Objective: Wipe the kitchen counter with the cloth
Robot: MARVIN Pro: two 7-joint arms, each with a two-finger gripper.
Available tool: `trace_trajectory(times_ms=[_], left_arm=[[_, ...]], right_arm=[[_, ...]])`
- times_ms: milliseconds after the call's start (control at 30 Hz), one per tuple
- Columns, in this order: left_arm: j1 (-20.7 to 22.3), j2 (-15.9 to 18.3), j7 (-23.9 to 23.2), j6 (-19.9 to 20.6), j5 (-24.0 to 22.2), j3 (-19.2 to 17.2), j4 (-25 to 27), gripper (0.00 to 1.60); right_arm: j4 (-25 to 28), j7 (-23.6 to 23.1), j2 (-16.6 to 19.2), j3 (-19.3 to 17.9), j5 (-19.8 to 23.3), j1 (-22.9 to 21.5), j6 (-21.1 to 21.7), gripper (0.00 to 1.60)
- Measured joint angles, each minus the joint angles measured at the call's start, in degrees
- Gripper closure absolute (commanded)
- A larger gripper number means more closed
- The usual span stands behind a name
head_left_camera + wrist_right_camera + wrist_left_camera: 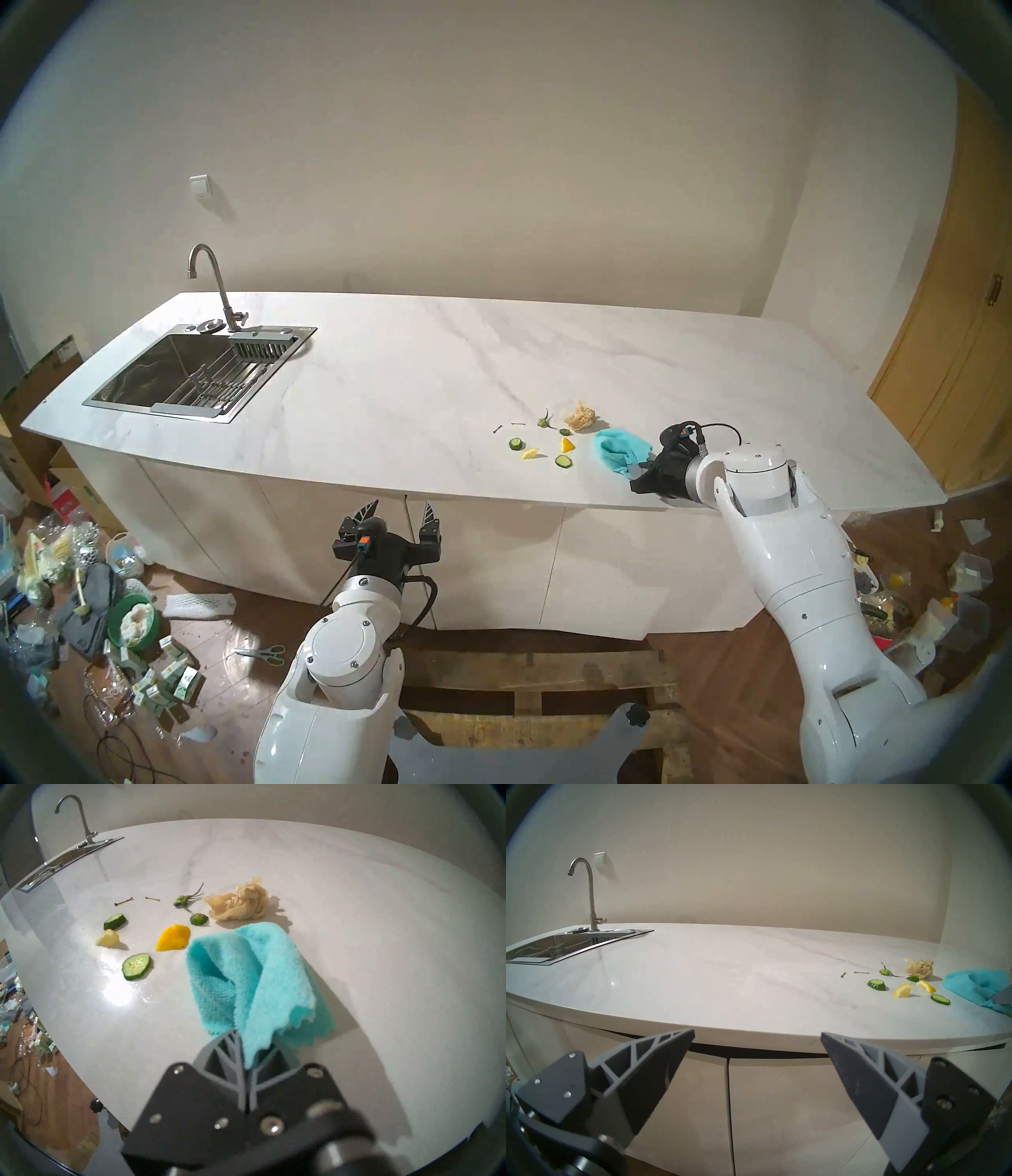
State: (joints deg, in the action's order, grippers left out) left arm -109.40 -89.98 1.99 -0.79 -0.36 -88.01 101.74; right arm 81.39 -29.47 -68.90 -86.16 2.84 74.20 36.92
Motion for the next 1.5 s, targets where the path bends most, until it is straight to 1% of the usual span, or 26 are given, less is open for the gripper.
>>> trace_trajectory(times_ms=[133,300,433,633,700,767,867,900,933,967,1033,1067,1167,1333,1500], left_arm=[[0.0,0.0,0.0,0.0,0.0,0.0,0.0,0.00],[0.0,0.0,0.0,0.0,0.0,0.0,0.0,0.00],[0.0,0.0,0.0,0.0,0.0,0.0,0.0,0.00],[0.0,0.0,0.0,0.0,0.0,0.0,0.0,0.00],[0.0,0.0,0.0,0.0,0.0,0.0,0.0,0.00],[0.0,0.0,0.0,0.0,0.0,0.0,0.0,0.00],[0.0,0.0,0.0,0.0,0.0,0.0,0.0,0.00],[0.0,0.0,0.0,0.0,0.0,0.0,0.0,0.00],[0.0,0.0,0.0,0.0,0.0,0.0,0.0,0.00],[0.0,0.0,0.0,0.0,0.0,0.0,0.0,0.00],[0.0,0.0,0.0,0.0,0.0,0.0,0.0,0.00],[0.0,0.0,0.0,0.0,0.0,0.0,0.0,0.00],[0.0,0.0,0.0,0.0,0.0,0.0,0.0,0.00],[0.0,0.0,0.0,0.0,0.0,0.0,0.0,0.00],[0.0,0.0,0.0,0.0,0.0,0.0,0.0,0.00]], right_arm=[[0.3,1.7,0.3,-0.4,-1.1,-0.1,-0.9,1.60],[0.6,2.4,1.3,-1.5,-1.9,-0.7,-1.6,1.60],[1.0,2.4,2.4,-1.7,-2.8,-1.1,-2.5,1.60],[2.9,1.0,4.2,-0.1,-4.3,-1.0,-3.2,1.60],[3.4,1.3,4.4,0.5,-5.2,-0.8,-3.1,1.60],[3.5,2.9,4.1,0.7,-6.6,-0.5,-3.0,1.60],[2.0,6.4,2.8,-0.1,-8.7,-0.5,-3.0,1.60],[1.8,6.7,2.6,-0.1,-8.7,-0.6,-3.0,1.60],[0.8,8.5,1.6,-0.4,-9.0,-0.7,-3.1,1.60],[0.6,8.7,1.4,-0.4,-9.1,-0.7,-3.1,1.60],[-0.5,11.3,-0.4,-0.6,-9.3,-1.0,-3.3,1.60],[-0.6,11.6,-0.5,-0.6,-9.3,-1.1,-3.3,1.60],[-1.4,14.8,-2.7,-0.6,-9.5,-1.6,-3.7,1.60],[-2.7,18.6,-5.5,0.2,-9.8,-3.0,-4.2,1.60],[-6.5,21.5,-8.0,1.2,-10.3,-5.2,-4.8,1.60]])
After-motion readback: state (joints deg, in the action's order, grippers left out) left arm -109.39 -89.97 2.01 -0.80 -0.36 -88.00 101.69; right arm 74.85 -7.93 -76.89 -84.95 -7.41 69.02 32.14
